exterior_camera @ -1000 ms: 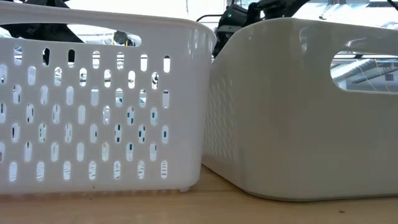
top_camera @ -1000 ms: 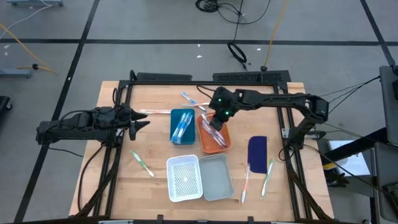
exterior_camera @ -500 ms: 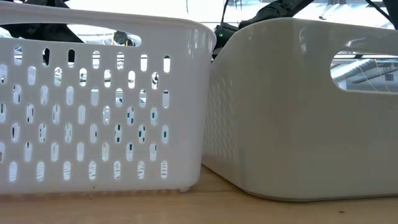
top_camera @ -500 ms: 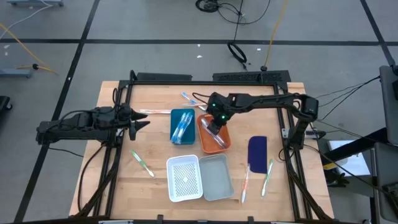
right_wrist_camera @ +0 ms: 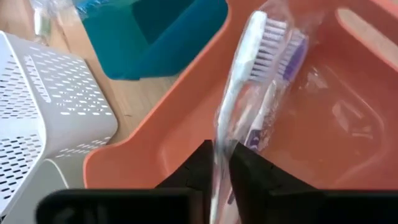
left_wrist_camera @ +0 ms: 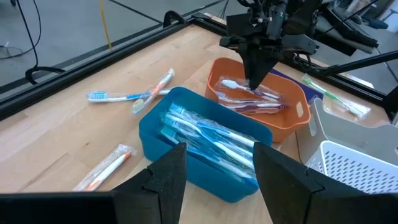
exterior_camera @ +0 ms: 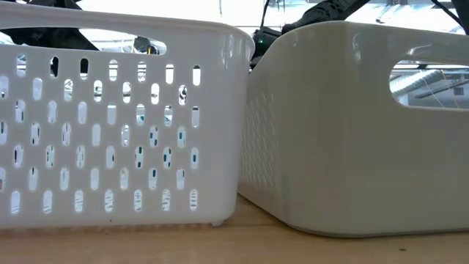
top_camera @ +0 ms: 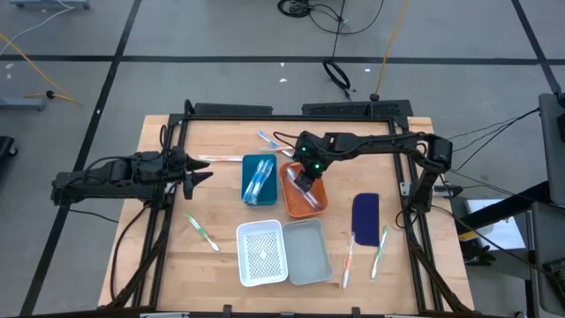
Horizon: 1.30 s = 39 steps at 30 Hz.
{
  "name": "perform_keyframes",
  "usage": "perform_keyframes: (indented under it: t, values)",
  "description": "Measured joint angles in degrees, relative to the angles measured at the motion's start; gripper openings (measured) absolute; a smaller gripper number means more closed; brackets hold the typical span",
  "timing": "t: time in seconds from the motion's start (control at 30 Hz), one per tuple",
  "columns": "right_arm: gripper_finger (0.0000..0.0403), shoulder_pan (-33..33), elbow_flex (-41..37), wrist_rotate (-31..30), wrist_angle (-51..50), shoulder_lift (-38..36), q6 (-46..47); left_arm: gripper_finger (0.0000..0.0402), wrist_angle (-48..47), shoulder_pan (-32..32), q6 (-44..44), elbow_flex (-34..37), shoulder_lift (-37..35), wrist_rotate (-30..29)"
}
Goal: Pick & Place Toothbrushes
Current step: Put the violet toothbrush into the orange bin, then put the orange toothbrush into the gray bin
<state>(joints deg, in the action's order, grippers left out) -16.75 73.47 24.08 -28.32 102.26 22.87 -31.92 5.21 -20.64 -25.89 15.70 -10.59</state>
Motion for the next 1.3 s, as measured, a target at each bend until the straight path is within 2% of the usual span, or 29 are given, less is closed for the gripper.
perform_keyframes:
  t: [0.23,0.4,0.53,0.73,1.0,1.1,1.3]
  values:
    - [0.0099,0.00,-0.02,-0.07,0.74,-0.01,0.20,0.0184,0.00,0.00,0.63,0.00,0.00,0.00]
    - [0.0112,0.05,-0.04,-2.46,3.26,-3.03,-0.78,0.0184,-0.01,0.00,0.68,0.00,0.00,0.00]
    - [0.0089,1.71,-0.04,-9.60,2.47,-7.16,-6.84,0.0184,-0.02,0.01,0.78,0.00,0.00,0.02]
    - [0.0009,4.71,-0.23,-17.90,-0.74,-13.66,-11.37,0.0184,-0.04,0.01,1.49,0.00,-0.02,0.00]
    - [0.0001,6.70,-4.10,-22.78,3.39,-20.05,-10.94,0.0184,-0.02,0.00,1.46,0.00,-0.02,0.00]
    - [0.0001,5.67,-6.15,-22.61,8.73,-21.69,-11.54,0.0184,-0.02,0.02,1.46,0.00,0.00,0.00]
    - [0.0000,2.62,-8.85,-22.61,13.10,-23.52,-13.80,0.0184,0.04,0.01,2.01,0.00,0.01,-0.01]
